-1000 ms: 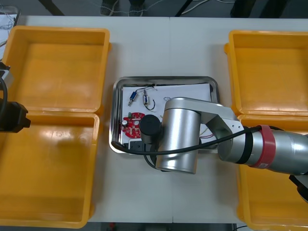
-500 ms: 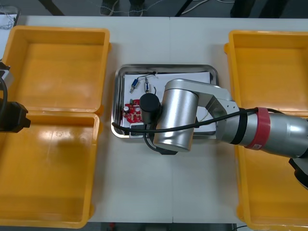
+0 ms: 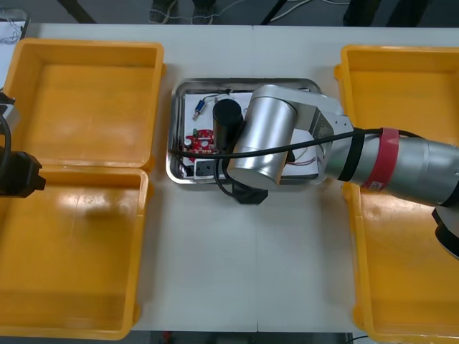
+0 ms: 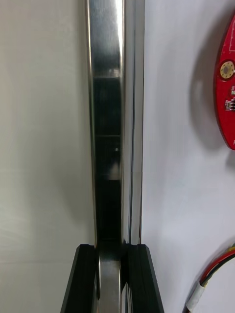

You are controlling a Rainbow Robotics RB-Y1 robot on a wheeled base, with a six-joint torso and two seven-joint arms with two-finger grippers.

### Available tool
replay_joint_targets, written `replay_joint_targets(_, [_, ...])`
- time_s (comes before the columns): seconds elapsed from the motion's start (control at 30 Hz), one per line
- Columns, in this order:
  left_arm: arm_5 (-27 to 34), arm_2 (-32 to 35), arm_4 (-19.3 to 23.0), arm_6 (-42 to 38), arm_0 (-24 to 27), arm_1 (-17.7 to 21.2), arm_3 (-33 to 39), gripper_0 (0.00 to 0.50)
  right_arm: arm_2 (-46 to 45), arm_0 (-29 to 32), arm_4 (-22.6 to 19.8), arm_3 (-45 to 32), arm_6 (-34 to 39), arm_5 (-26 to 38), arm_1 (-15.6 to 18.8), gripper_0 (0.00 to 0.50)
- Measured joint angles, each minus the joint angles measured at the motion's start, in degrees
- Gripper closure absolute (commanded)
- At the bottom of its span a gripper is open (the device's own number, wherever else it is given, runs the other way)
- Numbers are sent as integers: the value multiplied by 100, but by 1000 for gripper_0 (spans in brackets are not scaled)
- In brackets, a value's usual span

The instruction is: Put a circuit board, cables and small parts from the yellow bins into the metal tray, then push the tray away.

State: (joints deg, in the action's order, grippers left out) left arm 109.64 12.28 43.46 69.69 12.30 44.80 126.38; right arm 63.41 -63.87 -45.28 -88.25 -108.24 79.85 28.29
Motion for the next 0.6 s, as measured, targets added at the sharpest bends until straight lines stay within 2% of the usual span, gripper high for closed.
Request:
replay_joint_targets(0.2, [0, 0, 0, 0, 0, 0, 1, 0, -12, -286, -493, 531, -625, -27, 0, 500])
replay_joint_targets(0.37, [0, 0, 0, 0, -1, 0, 1, 0, -83, -411, -555, 866, -1008, -42, 0, 500])
replay_joint_targets(0.6, [0, 0, 0, 0, -1, 0, 1, 0, -108, -569, -578, 1245, -1052, -171, 0, 500])
